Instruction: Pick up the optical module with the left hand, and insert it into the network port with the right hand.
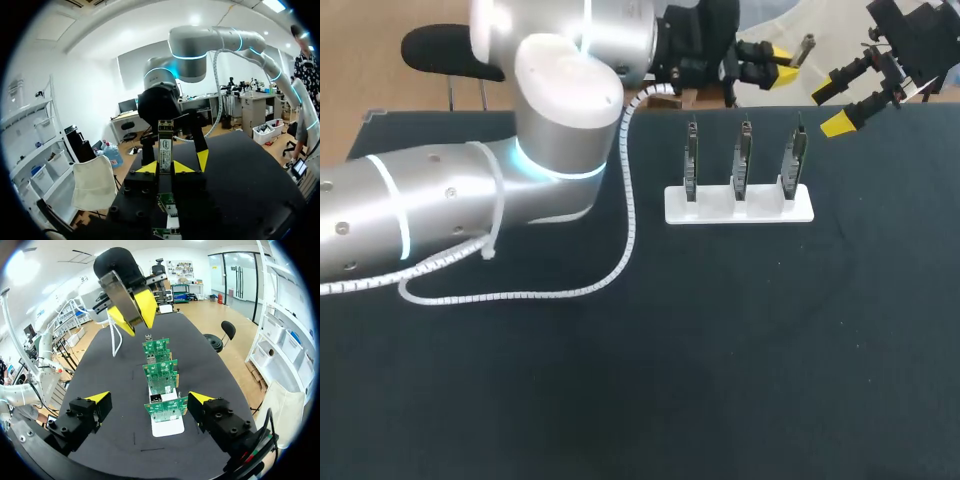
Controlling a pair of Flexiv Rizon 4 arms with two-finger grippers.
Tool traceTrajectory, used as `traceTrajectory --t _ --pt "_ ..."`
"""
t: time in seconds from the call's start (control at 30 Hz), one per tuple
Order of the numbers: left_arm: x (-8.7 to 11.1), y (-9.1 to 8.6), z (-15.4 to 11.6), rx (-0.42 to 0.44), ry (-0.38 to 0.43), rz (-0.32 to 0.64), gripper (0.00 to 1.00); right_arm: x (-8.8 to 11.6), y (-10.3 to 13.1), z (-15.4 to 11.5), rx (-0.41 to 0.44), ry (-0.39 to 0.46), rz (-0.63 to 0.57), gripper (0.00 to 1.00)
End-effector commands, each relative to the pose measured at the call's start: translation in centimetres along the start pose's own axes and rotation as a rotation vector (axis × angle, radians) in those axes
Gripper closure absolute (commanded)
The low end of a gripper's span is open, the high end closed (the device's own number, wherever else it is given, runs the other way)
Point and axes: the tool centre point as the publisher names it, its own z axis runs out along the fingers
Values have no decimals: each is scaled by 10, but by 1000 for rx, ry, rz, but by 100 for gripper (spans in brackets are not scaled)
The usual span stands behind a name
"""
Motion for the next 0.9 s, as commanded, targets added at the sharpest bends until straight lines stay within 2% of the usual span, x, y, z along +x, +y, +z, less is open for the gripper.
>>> traceTrajectory --t 0.03,0.23,0.67,0.9 --pt "9 -8 -1 -12 -27 -9 100 0 2 0 7 0 0 0" --pt "11 -10 4 8 -63 -31 100 0 2 0 7 0 0 0" --pt "8 -2 25 92 -114 -41 100 0 2 0 7 0 0 0" --pt "8 -2 31 137 -105 -61 100 0 2 0 7 0 0 0"
